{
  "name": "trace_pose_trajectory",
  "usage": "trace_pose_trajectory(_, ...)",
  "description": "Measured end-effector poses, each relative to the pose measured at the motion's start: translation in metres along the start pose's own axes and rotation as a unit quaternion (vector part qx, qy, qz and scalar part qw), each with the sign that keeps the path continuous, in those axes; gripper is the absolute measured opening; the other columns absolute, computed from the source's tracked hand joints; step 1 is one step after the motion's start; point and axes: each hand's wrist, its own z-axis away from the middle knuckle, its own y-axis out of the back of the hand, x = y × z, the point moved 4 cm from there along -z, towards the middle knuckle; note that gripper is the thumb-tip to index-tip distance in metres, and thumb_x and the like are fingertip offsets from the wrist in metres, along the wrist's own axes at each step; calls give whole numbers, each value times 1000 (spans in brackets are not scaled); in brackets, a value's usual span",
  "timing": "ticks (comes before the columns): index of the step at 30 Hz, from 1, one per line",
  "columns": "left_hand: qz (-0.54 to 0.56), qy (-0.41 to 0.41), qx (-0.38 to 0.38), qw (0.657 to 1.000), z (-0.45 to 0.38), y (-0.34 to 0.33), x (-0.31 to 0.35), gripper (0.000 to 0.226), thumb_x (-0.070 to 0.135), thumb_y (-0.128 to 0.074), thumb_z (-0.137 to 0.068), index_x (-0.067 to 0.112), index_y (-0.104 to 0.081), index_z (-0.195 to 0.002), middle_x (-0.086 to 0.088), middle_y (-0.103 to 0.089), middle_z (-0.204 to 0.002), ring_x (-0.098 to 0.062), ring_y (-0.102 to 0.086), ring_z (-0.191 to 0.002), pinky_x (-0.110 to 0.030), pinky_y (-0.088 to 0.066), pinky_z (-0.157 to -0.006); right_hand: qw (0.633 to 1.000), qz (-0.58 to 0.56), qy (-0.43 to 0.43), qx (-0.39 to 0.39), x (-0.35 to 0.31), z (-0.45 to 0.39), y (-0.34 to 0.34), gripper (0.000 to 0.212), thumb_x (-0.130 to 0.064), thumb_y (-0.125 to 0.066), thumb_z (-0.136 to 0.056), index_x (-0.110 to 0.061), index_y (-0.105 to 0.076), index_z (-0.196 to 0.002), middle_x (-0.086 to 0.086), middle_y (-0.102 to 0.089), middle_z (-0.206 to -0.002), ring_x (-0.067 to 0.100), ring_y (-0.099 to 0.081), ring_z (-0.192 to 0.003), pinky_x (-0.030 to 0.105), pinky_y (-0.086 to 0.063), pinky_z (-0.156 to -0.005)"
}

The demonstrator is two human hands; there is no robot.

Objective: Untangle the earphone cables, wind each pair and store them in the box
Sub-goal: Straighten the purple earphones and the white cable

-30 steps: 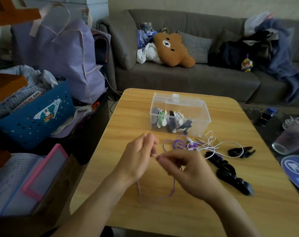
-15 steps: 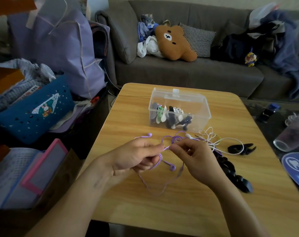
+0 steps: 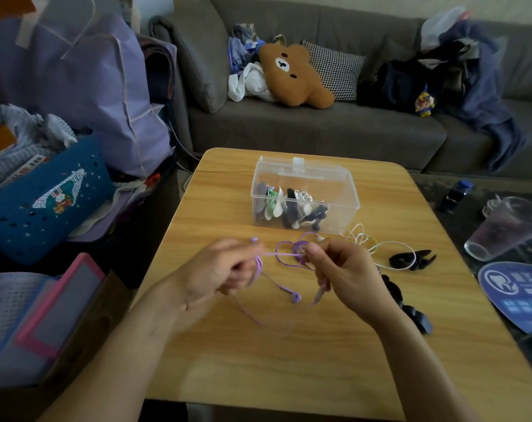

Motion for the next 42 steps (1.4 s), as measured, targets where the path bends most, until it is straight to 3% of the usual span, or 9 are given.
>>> trace_pose_trajectory(9,313,-69,258,912,-2,60,3,42,27,-44,-101,23,-35,-60,8,-28,-46,-7,-22,-38,-22,-16,-39,985,54,-74,-147,14,5,14,16,-5,-72,-89,-21,-72,-86,-2,-67,-72,13,-61,-69,28,-49,-64)
trace_pose_trajectory(14,389,-59,387,834,3,91,-13,40,25,-34,-104,25,-36,-64,10,-31,-45,-6,-26,-34,-20,-16,-33,969,107,-119,-187,17,11,26,10,-20,-68,-94,-13,-69,-87,5,-64,-63,20,-62,-60,29,-50,-65)
trace_pose_trajectory(21,422,-67,481,765,13,115,-24,37,19,-35,-100,25,-37,-64,11,-31,-45,-7,-25,-36,-20,-16,-34,982,-30,-156,-103,4,17,51,25,-21,-67,-83,-1,-69,-97,22,-72,-95,29,-72,-93,42,-60,-78)
trace_pose_trajectory(24,401,-64,463,788,11,115,-24,36,20,-34,-101,24,-37,-65,10,-33,-46,-6,-28,-35,-19,-17,-33,963,-150,-215,-65,2,17,45,25,-18,-58,-86,0,-64,-101,24,-67,-78,39,-73,-74,43,-61,-61)
trace_pose_trajectory(27,378,-33,400,835,4,108,-26,38,24,-32,-103,23,-39,-66,9,-36,-44,-7,-30,-33,-18,-19,-34,951,-199,-232,-56,1,17,37,23,-17,-55,-86,-1,-63,-100,8,-38,-48,14,-38,-29,19,-32,-32)
trace_pose_trajectory(32,280,4,328,902,-1,95,-20,35,21,-38,-98,22,-36,-63,7,-29,-45,-9,-23,-34,-18,-15,-36,946,-247,-210,-23,-5,14,39,35,-28,-50,-97,3,-67,-95,-2,-21,-46,7,-18,-33,19,-12,-36)
trace_pose_trajectory(36,86,14,264,961,2,75,-10,36,19,-46,-96,20,-38,-61,3,-25,-48,-12,-19,-40,-22,-13,-40,986,80,-143,5,-12,12,42,47,-50,-45,-96,-14,-76,-97,1,-38,-54,11,-32,-47,21,-29,-46)
trace_pose_trajectory(40,-71,12,218,973,7,55,-7,40,23,-50,-98,13,-50,-60,-1,-32,-48,-16,-25,-41,-23,-18,-39,888,415,-197,21,-19,17,49,59,-66,-37,-92,-22,-72,-76,-1,-67,-73,15,-61,-71,34,-49,-67)
trace_pose_trajectory(42,-123,24,177,976,7,44,-7,39,30,-49,-102,11,-55,-67,1,-39,-49,-14,-31,-42,-24,-23,-40,816,534,-204,78,-31,18,52,52,-65,-43,-92,-23,-73,-94,5,-68,-98,23,-61,-92,38,-51,-77)
